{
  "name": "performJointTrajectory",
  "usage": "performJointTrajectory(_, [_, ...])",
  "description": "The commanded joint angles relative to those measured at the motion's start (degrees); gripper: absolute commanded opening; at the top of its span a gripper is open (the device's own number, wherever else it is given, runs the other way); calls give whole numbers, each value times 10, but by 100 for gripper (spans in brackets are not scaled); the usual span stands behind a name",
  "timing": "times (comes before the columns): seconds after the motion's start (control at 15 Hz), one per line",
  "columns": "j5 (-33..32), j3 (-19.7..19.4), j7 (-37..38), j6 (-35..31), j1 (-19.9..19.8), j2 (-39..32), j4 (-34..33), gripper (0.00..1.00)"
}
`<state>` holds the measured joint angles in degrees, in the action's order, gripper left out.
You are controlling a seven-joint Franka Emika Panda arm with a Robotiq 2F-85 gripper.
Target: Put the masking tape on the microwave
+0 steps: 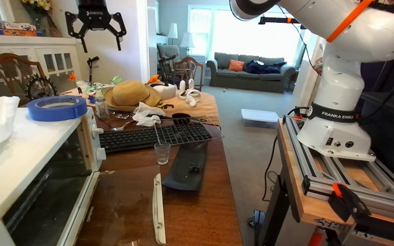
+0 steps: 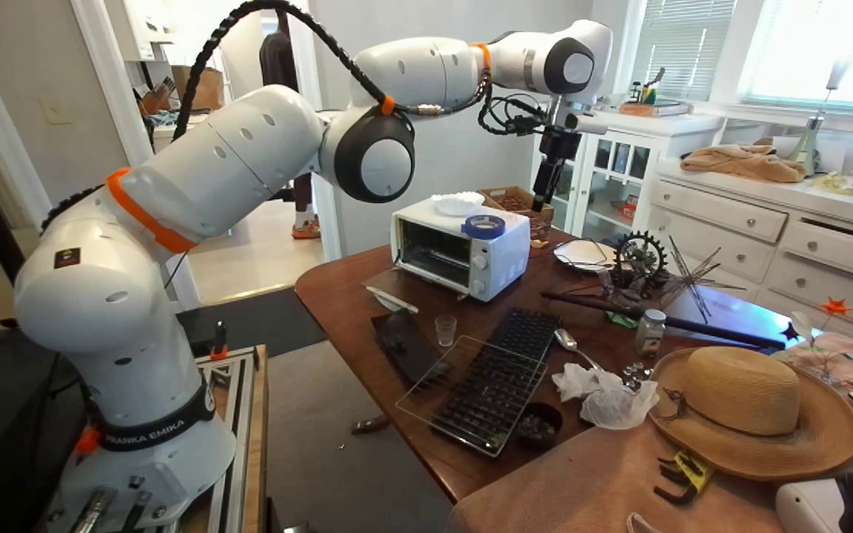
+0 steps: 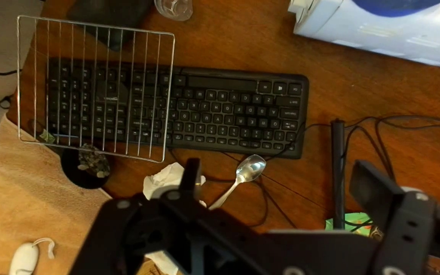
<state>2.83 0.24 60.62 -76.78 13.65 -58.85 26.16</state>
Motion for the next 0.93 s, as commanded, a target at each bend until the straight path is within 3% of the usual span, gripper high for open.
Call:
performJointTrajectory(0.0, [0, 2, 0, 9, -3, -9, -17, 100])
performJointTrajectory(0.47, [6, 8, -10, 21, -4, -4, -11, 100])
performJointTrajectory(0.87, [3, -3, 30, 112, -9, 5, 1, 100])
